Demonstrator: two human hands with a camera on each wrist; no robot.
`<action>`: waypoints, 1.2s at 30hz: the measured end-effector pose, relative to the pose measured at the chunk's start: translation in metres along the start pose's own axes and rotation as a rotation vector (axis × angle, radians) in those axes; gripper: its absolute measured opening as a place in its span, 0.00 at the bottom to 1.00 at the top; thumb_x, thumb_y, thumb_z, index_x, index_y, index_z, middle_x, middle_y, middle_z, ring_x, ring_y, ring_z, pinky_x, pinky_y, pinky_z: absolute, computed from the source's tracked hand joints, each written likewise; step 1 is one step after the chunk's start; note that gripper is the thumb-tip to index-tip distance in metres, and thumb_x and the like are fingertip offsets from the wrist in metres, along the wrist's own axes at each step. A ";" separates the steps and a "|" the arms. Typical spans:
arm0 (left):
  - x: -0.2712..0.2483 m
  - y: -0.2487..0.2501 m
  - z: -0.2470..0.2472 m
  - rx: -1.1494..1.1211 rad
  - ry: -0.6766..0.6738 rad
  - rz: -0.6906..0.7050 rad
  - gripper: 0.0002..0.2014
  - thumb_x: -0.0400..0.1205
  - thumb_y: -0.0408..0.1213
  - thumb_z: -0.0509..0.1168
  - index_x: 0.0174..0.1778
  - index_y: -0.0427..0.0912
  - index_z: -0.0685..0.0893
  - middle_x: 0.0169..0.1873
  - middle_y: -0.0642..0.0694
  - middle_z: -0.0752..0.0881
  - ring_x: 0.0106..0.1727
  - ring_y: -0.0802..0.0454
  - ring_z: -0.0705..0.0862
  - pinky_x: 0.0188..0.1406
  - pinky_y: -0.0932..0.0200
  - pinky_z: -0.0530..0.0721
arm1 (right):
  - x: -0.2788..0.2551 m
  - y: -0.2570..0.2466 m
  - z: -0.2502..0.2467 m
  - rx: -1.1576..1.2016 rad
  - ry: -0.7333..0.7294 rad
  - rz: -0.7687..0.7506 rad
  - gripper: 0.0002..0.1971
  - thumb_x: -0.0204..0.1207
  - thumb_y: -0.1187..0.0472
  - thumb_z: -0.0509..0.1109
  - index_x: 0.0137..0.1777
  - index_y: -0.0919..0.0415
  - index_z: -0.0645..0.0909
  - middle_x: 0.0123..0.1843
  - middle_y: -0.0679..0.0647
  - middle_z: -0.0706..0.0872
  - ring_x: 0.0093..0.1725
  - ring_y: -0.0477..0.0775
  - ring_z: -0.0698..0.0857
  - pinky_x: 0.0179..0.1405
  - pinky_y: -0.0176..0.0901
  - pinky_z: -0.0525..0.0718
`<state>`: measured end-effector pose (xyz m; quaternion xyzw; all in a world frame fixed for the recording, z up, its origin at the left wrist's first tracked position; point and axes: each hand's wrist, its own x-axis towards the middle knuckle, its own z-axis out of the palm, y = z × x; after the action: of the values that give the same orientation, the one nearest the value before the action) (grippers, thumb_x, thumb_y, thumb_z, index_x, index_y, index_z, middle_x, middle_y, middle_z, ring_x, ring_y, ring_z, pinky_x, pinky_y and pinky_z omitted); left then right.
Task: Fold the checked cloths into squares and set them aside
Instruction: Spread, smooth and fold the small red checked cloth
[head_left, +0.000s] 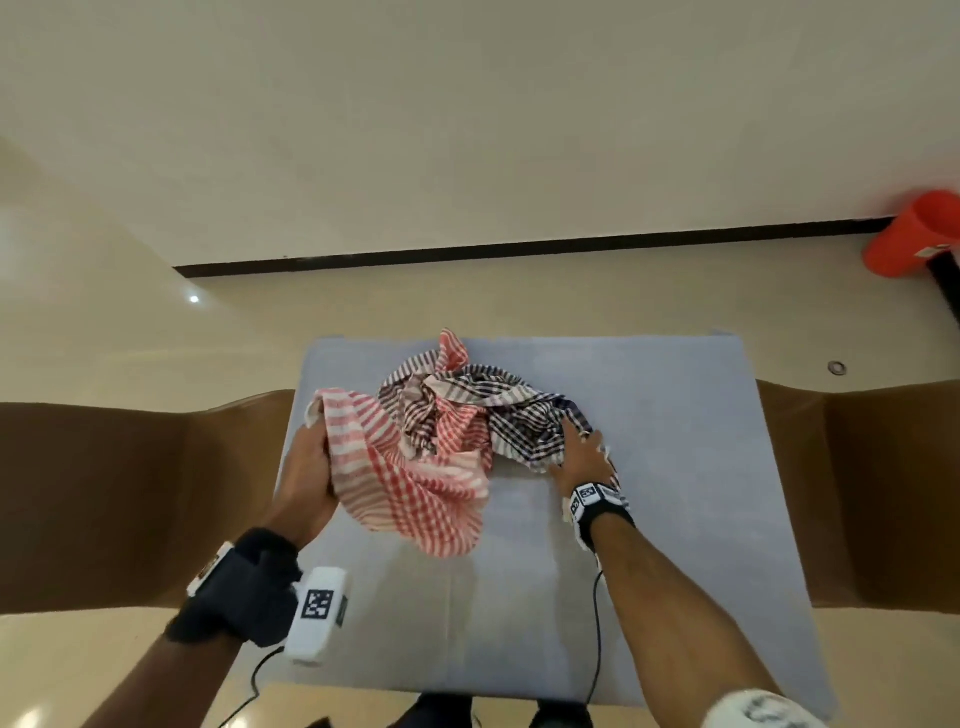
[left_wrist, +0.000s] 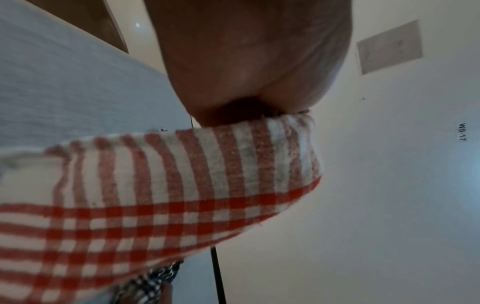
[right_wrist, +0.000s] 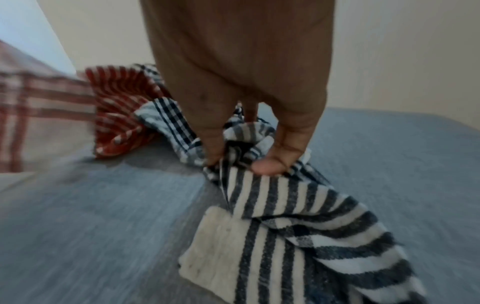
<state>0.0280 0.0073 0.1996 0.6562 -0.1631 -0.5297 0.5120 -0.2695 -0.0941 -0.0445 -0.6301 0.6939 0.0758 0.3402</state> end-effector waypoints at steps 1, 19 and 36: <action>-0.001 -0.005 -0.002 0.009 0.001 -0.002 0.18 0.94 0.50 0.52 0.59 0.48 0.86 0.50 0.50 0.95 0.56 0.50 0.92 0.51 0.54 0.88 | 0.000 -0.006 -0.002 0.024 0.022 0.036 0.36 0.82 0.50 0.71 0.88 0.50 0.60 0.83 0.73 0.65 0.76 0.75 0.75 0.76 0.66 0.75; -0.002 -0.008 0.050 0.613 -0.331 0.409 0.19 0.95 0.42 0.50 0.81 0.55 0.75 0.65 0.49 0.88 0.59 0.48 0.90 0.51 0.50 0.93 | -0.003 -0.003 -0.121 0.306 0.119 -0.085 0.17 0.70 0.53 0.75 0.54 0.64 0.88 0.54 0.63 0.90 0.58 0.66 0.87 0.55 0.48 0.83; -0.089 0.044 0.081 0.804 -0.322 1.021 0.12 0.80 0.53 0.74 0.55 0.54 0.93 0.58 0.57 0.88 0.53 0.59 0.88 0.41 0.54 0.91 | -0.223 -0.070 -0.182 0.766 0.130 -0.824 0.23 0.73 0.51 0.84 0.66 0.52 0.82 0.62 0.45 0.89 0.64 0.51 0.87 0.64 0.57 0.88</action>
<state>-0.0616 0.0155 0.2906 0.5493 -0.7122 -0.2101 0.3832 -0.2787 -0.0213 0.2431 -0.6838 0.3881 -0.3596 0.5025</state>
